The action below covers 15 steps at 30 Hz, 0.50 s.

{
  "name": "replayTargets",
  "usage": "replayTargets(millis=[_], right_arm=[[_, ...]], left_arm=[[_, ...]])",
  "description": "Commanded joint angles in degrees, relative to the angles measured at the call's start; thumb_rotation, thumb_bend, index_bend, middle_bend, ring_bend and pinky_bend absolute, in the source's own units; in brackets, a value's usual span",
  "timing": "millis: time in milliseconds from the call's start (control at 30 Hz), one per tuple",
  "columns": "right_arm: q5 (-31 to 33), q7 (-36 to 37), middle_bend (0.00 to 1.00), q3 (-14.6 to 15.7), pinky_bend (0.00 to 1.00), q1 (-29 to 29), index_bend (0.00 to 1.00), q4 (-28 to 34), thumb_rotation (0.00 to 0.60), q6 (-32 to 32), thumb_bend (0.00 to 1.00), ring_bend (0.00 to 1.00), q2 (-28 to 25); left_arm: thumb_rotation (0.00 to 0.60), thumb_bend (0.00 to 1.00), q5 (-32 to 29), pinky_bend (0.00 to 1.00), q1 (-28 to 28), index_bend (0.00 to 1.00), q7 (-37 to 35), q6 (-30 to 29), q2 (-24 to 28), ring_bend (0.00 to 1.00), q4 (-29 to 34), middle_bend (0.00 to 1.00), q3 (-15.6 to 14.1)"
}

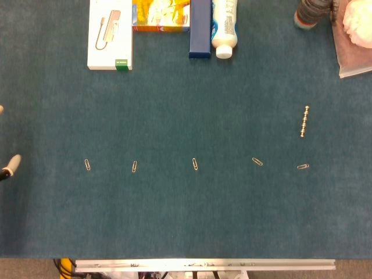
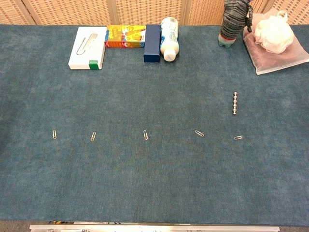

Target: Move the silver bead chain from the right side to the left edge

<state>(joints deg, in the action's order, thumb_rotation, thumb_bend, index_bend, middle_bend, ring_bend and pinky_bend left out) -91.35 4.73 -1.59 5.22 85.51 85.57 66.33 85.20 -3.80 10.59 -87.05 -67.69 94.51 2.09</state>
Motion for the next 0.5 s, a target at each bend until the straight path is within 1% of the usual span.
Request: replayTargets(millis=[33, 133, 300, 400, 500], right_arm=[[0.0, 0.3, 0.19, 0.2, 0.3, -0.1, 0.12, -0.3, 0.6, -0.1, 0.0, 0.17, 0.1], [0.5, 0.8, 0.19, 0.2, 0.3, 0.2, 0.12, -0.7, 0.6, -1.0, 0.0, 0.17, 0.1], [-0.1, 1.8, 0.19, -0.1, 0.3, 1.1, 0.13, -0.9, 0.6, -1.4, 0.0, 0.17, -0.2], [-0.4, 2.1, 0.2, -0.4, 0.3, 2.1, 0.17, -1.0, 0.6, -2.2, 0.0, 0.17, -0.4], [-1.0, 2.0, 0.2, -0.5, 0.3, 3.8, 0.22, -1.2, 0.6, -4.4, 0.0, 0.17, -0.9]], left_arm=[[0.6, 0.18, -0.4, 0.19, -0.1, 0.21, -0.3, 0.6, -0.6, 0.11, -0.5, 0.2, 0.0], [0.6, 0.18, -1.1, 0.22, -0.4, 0.22, -0.7, 1.3, -1.0, 0.14, -1.2, 0.23, 0.2], [0.6, 0.18, -1.6, 0.24, -0.5, 0.23, -1.0, 1.6, -1.7, 0.15, -1.9, 0.24, 0.4], [0.6, 0.18, -1.8, 0.26, -0.5, 0.24, -1.1, 1.8, -1.7, 0.16, -1.9, 0.25, 0.4], [0.6, 0.18, -2.2, 0.27, -0.5, 0.24, -1.2, 2.2, -1.6, 0.16, -2.2, 0.25, 0.2]])
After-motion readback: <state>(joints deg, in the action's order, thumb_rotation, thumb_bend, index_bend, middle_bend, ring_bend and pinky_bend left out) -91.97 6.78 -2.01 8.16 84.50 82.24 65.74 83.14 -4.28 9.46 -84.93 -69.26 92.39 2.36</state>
